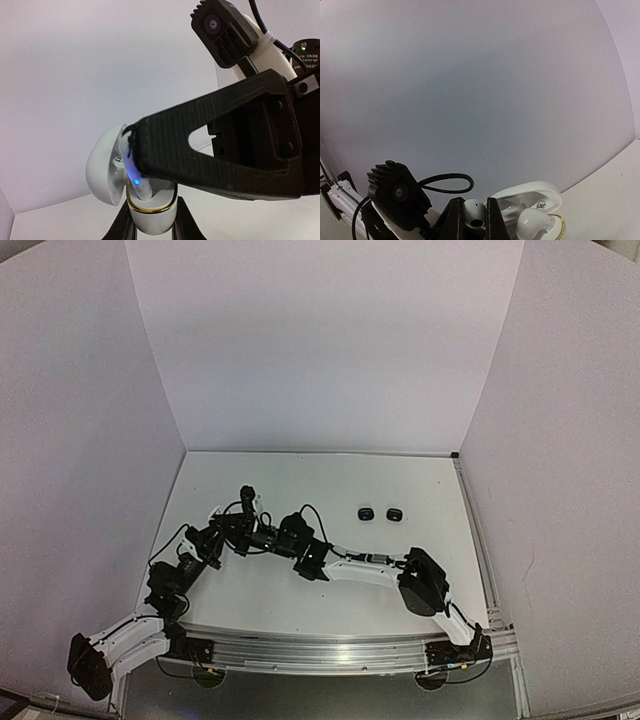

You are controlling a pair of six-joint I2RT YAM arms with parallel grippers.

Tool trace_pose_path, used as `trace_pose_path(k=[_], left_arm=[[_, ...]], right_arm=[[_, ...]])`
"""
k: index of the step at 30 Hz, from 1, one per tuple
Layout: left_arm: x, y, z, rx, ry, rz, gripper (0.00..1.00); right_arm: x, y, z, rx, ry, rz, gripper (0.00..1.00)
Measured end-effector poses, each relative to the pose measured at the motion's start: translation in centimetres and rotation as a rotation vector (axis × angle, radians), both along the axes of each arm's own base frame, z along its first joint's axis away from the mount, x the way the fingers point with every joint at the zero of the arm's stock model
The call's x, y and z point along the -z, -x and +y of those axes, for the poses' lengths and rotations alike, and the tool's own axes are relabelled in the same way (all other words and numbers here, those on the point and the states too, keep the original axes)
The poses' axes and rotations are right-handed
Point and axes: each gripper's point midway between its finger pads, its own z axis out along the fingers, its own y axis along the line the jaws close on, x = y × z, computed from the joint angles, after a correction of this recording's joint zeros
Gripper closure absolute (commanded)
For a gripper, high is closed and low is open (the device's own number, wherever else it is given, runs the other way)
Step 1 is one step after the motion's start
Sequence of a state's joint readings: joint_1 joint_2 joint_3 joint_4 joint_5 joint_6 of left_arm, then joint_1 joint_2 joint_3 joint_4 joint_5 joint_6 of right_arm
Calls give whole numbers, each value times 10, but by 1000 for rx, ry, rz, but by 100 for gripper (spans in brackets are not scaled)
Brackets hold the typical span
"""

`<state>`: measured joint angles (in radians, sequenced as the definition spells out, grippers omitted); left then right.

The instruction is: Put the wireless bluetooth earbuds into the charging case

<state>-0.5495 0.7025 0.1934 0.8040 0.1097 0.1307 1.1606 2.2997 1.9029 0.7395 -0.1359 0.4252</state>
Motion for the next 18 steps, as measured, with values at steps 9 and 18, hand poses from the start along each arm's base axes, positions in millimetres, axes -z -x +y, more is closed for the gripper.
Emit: trace_pose_path(k=[9, 18], left_arm=[[5, -1, -1, 0, -12, 19, 100], [6, -1, -1, 3, -12, 19, 100]], right_arm=[[7, -2, -2, 16, 2, -5, 100], [6, -4, -4, 39, 6, -9, 100]])
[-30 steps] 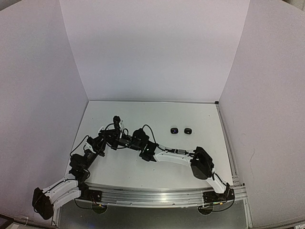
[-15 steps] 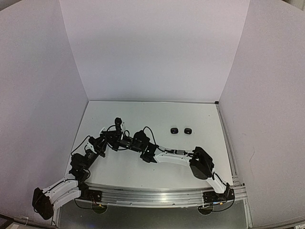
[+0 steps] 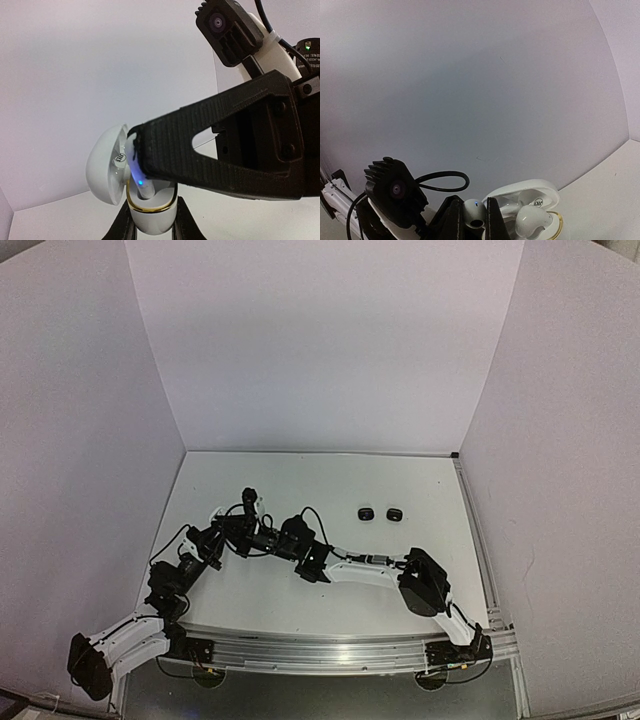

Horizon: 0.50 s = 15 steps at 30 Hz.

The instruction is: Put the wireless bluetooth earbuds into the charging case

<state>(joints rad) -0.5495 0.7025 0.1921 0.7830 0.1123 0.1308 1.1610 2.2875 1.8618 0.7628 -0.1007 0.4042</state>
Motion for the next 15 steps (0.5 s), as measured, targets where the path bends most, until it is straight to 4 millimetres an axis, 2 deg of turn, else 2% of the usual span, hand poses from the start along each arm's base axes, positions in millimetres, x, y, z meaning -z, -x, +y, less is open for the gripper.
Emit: trace_pose_path(k=[9, 15], left_arm=[[0, 0, 0, -1, 0, 0, 100], [0, -1, 1, -6, 1, 1, 100]], right_arm=[[0, 0, 0, -2, -1, 4, 93], [1, -1, 0, 5, -3, 15, 83]])
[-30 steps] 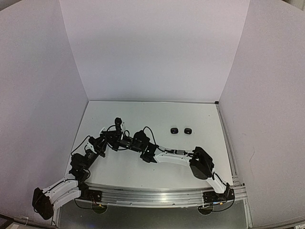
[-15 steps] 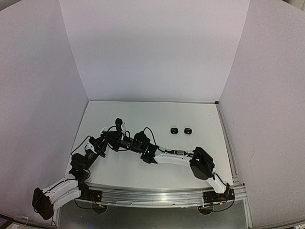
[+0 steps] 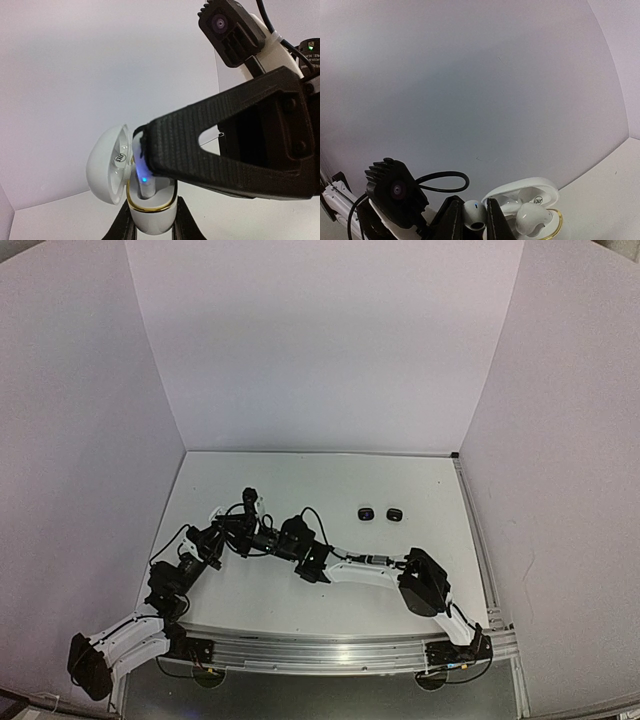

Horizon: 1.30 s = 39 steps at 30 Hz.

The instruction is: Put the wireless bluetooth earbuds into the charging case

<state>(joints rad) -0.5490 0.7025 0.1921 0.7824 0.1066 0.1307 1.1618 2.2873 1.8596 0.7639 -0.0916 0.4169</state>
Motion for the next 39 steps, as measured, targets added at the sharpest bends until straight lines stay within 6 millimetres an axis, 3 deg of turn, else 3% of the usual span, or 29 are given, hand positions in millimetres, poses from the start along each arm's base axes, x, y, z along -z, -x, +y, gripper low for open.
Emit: trace_pose_path(k=[9, 13, 22, 28, 29, 31, 35, 39], left_arm=[[4, -2, 1, -10, -7, 15, 100], [4, -2, 1, -10, -8, 17, 100], [7, -4, 3, -20, -3, 34, 100], [7, -5, 9, -49, 5, 56, 100], [5, -5, 10, -54, 9, 58, 100], [0, -6, 11, -61, 16, 59, 100], [-5, -10, 16, -92, 29, 93, 100], [1, -14, 21, -126, 21, 146, 100]], right_arm=[[3, -1, 0, 9, 4, 3, 79], [5, -1, 0, 13, 6, 3, 85], [5, -5, -3, 41, 21, 2, 70], [16, -7, -20, 92, 175, 71, 55], [18, -9, -23, 105, 207, 89, 48], [26, -12, -29, 134, 288, 129, 43], [57, -15, -42, 215, 506, 209, 40], [90, 1, -43, 220, 706, 242, 41]])
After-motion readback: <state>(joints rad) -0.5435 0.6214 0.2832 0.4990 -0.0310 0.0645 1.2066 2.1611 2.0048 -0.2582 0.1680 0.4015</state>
